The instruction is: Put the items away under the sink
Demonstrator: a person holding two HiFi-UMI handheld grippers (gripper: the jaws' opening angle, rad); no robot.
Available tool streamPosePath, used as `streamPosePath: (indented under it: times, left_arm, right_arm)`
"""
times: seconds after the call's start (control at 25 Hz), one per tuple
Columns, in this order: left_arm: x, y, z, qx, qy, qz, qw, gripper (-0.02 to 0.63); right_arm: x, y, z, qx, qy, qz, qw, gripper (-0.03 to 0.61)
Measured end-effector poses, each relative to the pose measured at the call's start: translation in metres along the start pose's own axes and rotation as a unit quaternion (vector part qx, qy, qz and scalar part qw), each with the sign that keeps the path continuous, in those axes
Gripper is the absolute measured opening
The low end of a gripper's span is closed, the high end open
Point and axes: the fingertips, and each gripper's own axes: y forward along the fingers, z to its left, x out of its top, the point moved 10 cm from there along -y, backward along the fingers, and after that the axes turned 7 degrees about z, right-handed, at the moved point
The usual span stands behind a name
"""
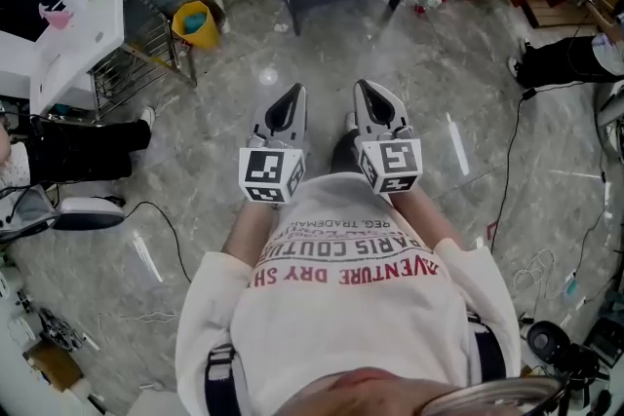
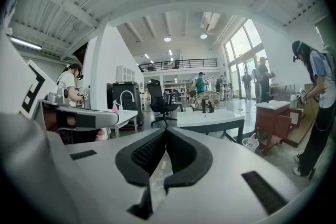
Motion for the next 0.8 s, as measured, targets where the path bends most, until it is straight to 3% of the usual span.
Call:
streamPosePath:
  times: [0.48,0.8]
  left_arm:
    - [0.069,0.163,0.019,0.056,-0.021,-0.017,0.9981,0.023]
    - [0.092,0.276,0.011,0.076,-0.031,-0.006,0.9966,0.023]
  right_arm:
    - [0.071,0.124,-0.148,0.037,-0.023,-0.007,0.999,0.026]
    - [0.082,0.187,-0.258,0.047,-0.018,0.011,0.999,0.026]
